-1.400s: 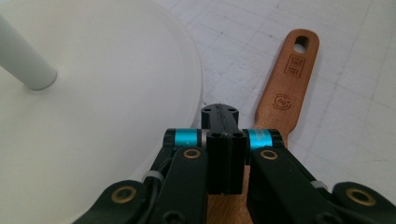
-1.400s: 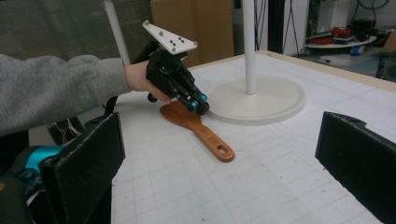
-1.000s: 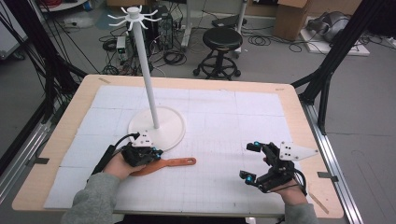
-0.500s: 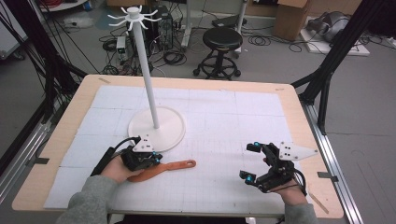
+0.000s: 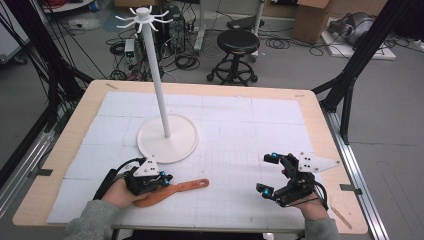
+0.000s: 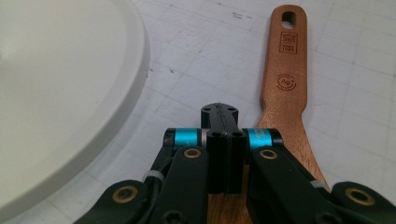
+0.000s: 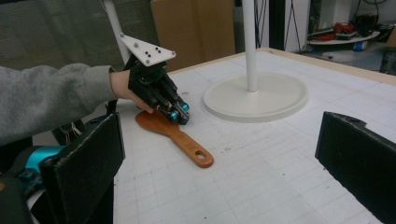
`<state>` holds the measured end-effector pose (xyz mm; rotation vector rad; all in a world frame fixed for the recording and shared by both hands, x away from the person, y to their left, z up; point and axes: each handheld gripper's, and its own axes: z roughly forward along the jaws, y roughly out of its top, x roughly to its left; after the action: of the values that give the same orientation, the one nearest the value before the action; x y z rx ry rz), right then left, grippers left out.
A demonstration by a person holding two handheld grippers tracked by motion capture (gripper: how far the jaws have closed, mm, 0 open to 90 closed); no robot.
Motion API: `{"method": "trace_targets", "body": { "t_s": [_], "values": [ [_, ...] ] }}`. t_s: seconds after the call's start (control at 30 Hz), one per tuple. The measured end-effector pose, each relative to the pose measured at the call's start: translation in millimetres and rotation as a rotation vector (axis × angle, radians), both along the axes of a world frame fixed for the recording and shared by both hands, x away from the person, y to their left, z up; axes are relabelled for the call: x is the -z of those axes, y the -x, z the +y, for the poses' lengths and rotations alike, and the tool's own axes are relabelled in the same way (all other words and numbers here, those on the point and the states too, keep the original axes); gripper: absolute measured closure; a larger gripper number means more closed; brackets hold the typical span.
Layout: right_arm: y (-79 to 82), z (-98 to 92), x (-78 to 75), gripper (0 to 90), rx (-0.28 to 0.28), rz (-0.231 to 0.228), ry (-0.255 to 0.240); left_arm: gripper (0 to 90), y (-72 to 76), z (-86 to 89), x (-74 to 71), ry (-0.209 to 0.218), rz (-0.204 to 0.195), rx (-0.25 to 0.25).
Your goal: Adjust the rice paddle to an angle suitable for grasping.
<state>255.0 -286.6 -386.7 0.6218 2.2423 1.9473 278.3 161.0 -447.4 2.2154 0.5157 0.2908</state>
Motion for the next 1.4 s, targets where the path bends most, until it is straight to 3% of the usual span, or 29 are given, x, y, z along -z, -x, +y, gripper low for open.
{"method": "trace_targets", "body": {
  "t_s": [0.33, 0.43, 0.57, 0.7, 0.77, 0.87, 1.0, 1.03, 1.07, 1.13, 1.17, 1.23, 1.3, 1.4],
  "values": [
    [-0.1, -0.6, 0.4, 0.0, -0.001, 0.002, 0.003, 89.9, 10.1, -2.4, -5.2, -0.046, -0.002, 0.021],
    [0.0, -0.1, 0.5, 0.0, -0.001, 0.003, 0.006, 89.9, 6.6, -5.0, -11.0, -0.001, -0.004, 0.035],
    [0.1, 0.3, 0.7, 0.0, -0.002, -0.002, 0.011, 89.8, 3.6, -6.0, -23.2, 0.053, 0.003, 0.092],
    [-0.1, 0.1, 0.9, 0.0, -0.003, -0.004, 0.011, 89.5, 2.9, -6.4, -30.9, 0.078, 0.028, 0.129],
    [-0.1, -0.3, 1.0, 0.0, -0.003, -0.004, 0.012, 86.9, 3.2, -7.4, -32.2, 0.088, 0.061, 0.158],
    [0.2, -0.7, 0.7, 0.0, -0.001, -0.003, 0.007, 83.4, 4.3, -9.6, -31.7, 0.078, 0.068, 0.168],
    [1.9, -1.5, 1.0, 0.0, -0.002, -0.002, 0.005, 73.8, 3.7, -13.3, -32.3, 0.095, 0.085, 0.171],
    [4.1, -3.2, 1.9, 0.0, -0.005, 0.009, 0.007, 64.3, 2.4, -15.2, -32.7, 0.097, 0.094, 0.177],
    [4.1, -3.2, 1.9, 0.0, -0.005, 0.009, 0.007, 64.3, 0.6, -18.0, -32.9, 0.092, 0.1, 0.191],
    [4.7, -8.7, 3.8, 0.0, 0.01, 0.004, 0.002, 45.6, -2.3, -24.2, -33.4, 0.08, 0.121, 0.221],
    [4.7, -8.7, 3.8, 0.0, 0.01, 0.004, 0.002, 45.6, -3.0, -27.0, -33.4, 0.083, 0.125, 0.246],
    [4.7, -13.2, 5.3, 0.0, 0.025, 0.01, -0.009, 33.1, -3.5, -31.0, -34.2, 0.071, 0.106, 0.263],
    [4.7, -14.1, 5.4, 0.0, 0.028, 0.007, -0.013, 30.3, -3.4, -33.8, -34.8, 0.057, 0.103, 0.269],
    [5.0, -13.2, 5.1, 0.0, 0.025, 0.009, -0.021, 17.3, -3.8, -37.3, -34.2, 0.021, 0.095, 0.252]
  ]
}}
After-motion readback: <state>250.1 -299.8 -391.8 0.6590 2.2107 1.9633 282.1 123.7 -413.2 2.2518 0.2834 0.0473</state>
